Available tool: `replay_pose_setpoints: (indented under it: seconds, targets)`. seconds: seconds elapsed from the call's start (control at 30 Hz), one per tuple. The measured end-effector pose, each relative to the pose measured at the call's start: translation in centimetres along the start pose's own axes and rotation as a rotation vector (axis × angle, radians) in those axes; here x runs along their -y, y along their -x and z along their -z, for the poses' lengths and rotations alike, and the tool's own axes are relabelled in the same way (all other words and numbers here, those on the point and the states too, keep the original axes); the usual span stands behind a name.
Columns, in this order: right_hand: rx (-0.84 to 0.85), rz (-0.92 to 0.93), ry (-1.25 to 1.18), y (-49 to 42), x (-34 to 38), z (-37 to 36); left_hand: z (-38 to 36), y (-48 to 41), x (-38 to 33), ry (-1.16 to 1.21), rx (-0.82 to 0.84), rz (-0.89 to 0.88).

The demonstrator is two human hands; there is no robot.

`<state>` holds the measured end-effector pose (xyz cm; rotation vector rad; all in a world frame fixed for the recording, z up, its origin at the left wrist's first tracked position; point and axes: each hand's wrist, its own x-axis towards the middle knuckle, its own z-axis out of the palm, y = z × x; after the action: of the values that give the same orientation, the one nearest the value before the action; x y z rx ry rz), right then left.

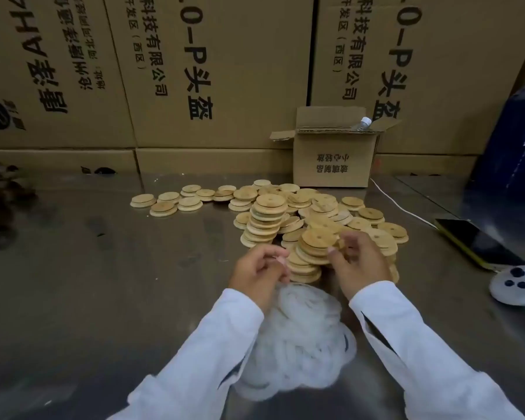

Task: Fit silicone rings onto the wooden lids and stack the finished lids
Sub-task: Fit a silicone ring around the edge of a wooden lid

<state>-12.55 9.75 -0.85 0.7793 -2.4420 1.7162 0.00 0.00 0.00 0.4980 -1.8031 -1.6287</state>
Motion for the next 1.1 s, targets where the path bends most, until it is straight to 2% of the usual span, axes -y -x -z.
replay_pose_setpoints:
  seconds: [0.1,0.3,0.63,0.73,0.9,1.1]
  targets:
    - [-0.004,0.069,0.113,-1.1,0.0,-0.9,0.3,-0.4,0.9,0.063,0.026,-0.01]
    - [0.127,0.218,0.307,-1.3,-1.2,-2.4,0.7,-1.2,1.9,0.163,-0.001,0.0]
    - [0.001,0.346,0.178,-0.5,0.3,-1.9,1.4,-2.3,1.8,0.358,-0.063,0.16]
    - [0.054,0.452,0.038,1.1,2.0,-1.2,1.3,-2.2,1.7,0.413,0.01,0.167]
    - [0.158,0.617,0.007,2.9,2.6,-0.6,1.4,-1.9,1.3,0.4,0.184,0.143]
    - [0.25,0.737,0.132,2.7,2.6,-0.5,1.9,-1.9,1.4,0.398,0.141,0.109]
